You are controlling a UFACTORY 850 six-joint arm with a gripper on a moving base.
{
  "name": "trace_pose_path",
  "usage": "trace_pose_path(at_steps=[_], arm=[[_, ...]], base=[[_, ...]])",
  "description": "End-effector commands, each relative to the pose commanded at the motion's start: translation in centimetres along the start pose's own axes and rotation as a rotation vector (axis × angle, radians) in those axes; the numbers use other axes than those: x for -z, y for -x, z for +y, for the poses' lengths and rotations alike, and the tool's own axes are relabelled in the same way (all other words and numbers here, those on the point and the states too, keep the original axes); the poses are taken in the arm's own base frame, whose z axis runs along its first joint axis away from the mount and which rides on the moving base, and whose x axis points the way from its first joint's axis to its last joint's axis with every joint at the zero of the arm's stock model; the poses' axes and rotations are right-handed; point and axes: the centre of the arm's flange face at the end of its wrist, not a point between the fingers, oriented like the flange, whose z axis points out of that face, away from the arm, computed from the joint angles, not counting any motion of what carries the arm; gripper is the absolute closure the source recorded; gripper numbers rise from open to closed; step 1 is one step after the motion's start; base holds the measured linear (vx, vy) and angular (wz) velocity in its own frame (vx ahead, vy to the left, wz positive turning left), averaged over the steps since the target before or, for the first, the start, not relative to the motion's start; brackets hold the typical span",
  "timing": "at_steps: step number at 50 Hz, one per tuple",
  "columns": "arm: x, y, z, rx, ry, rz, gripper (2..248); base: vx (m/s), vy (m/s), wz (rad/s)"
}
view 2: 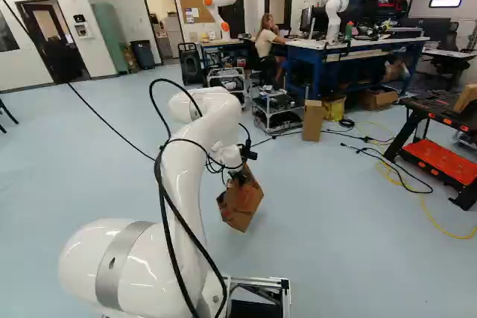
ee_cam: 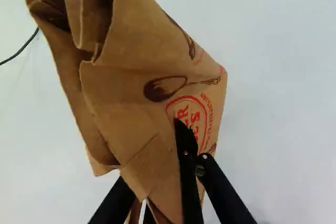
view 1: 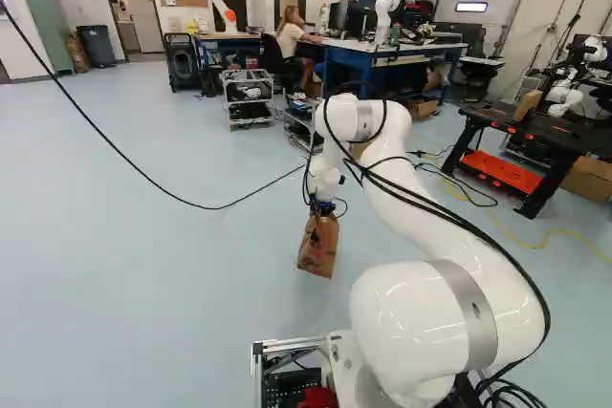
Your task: Pick up the grocery bag from the ground
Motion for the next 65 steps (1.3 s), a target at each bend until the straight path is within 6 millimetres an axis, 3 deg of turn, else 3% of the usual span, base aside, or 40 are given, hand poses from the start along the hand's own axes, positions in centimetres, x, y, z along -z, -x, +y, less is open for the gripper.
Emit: trace_pose_path(at_steps=[65], arm=[[9.7, -1.4, -0.7, 0.004, -0.014, 0.041, 220]], base=[[0.000, 0.000, 0.000]])
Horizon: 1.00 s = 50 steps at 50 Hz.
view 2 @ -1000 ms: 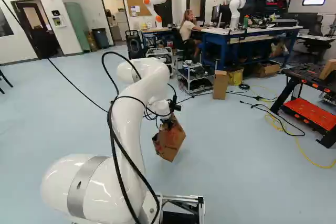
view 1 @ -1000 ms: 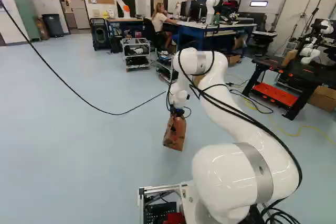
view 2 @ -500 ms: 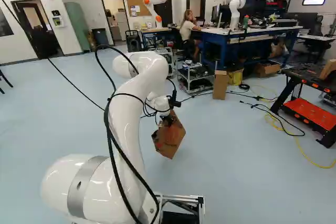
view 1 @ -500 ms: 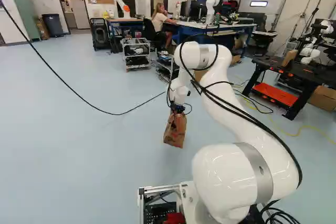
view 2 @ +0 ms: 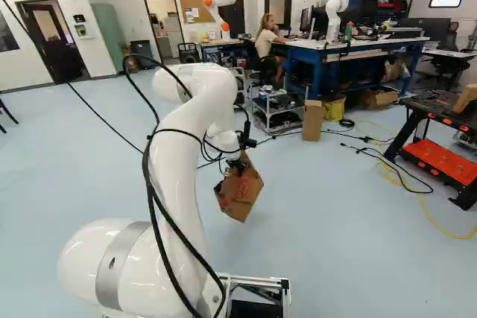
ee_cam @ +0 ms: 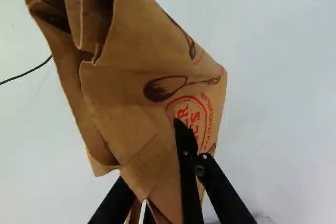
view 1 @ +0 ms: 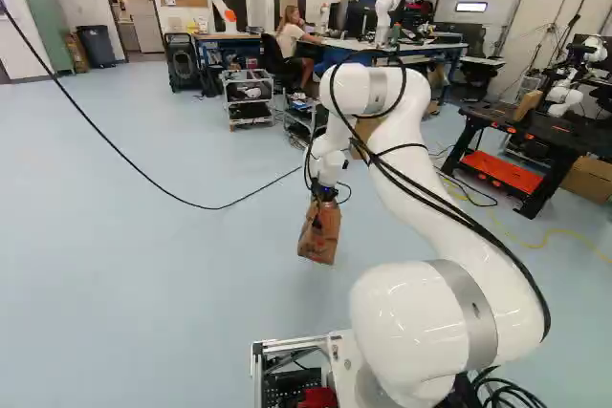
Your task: Pick up the grocery bag from the ground
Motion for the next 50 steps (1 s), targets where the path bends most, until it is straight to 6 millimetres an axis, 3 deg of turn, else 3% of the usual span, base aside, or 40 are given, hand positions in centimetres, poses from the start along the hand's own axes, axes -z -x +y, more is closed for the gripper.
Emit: trace_pose_path(at_steps=[50], arm=[[9.4, 4.0, -1.8, 0.048, -0.015, -0.013, 220]], base=[[0.000, 0.000, 0.000]])
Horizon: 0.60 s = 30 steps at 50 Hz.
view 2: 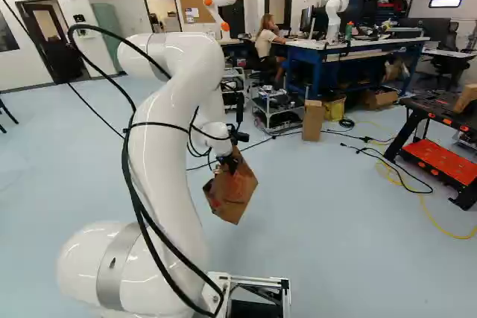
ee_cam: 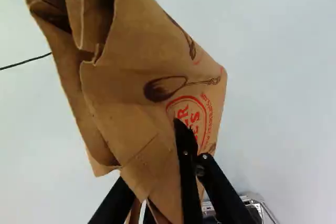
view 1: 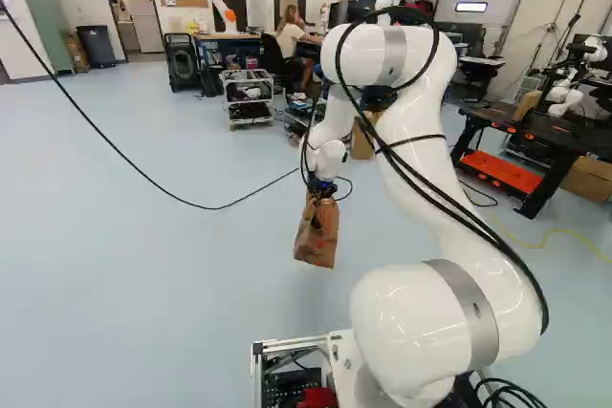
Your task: Pick up the grocery bag from the ground
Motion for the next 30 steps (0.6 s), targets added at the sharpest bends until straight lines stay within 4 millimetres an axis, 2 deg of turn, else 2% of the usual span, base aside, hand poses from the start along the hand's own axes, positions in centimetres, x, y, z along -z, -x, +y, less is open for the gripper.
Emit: trace_pose_path(at_steps=[15, 30], arm=[[2.8, 1.5, -0.6, 0.017, -0.007, 0.000, 220], [4.0, 3.6, -0.8, 0.033, -0.006, -0.021, 220]], base=[[0.000, 0.000, 0.000], [0.000, 0.000, 0.000]])
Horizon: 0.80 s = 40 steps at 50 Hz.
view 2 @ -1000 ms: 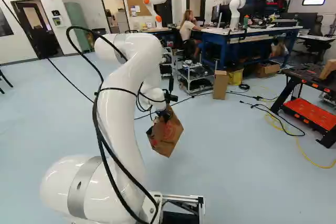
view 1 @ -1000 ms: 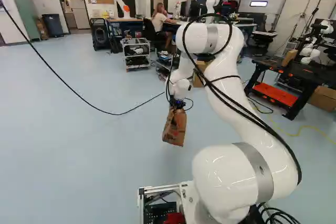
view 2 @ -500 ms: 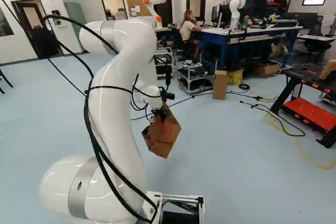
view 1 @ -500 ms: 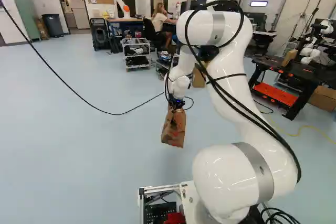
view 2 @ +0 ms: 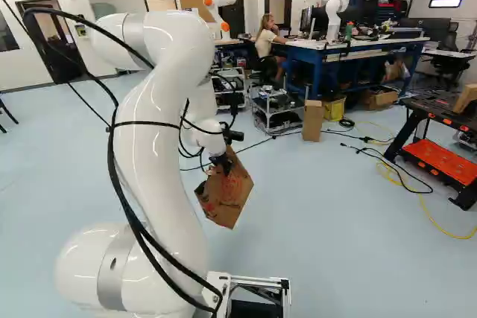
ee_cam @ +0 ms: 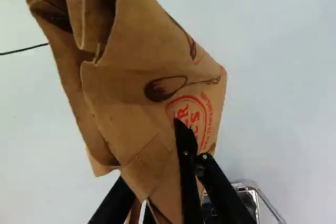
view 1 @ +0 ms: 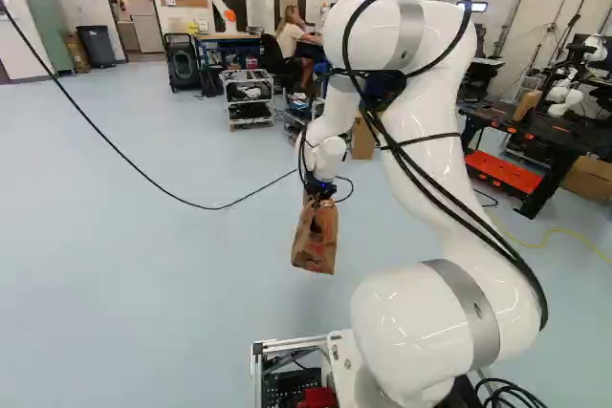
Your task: Pick up the grocery bag from the ground
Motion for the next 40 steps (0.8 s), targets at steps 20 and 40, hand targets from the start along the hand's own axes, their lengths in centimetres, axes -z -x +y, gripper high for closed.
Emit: trace_pose_path(at_steps=[20, 40], arm=[[1.0, 2.5, -0.1, 0.016, 0.003, -0.029, 220], [1.6, 2.6, 0.0, 0.020, -0.002, -0.010, 220]], base=[[0.000, 0.000, 0.000], [0.000, 0.000, 0.000]])
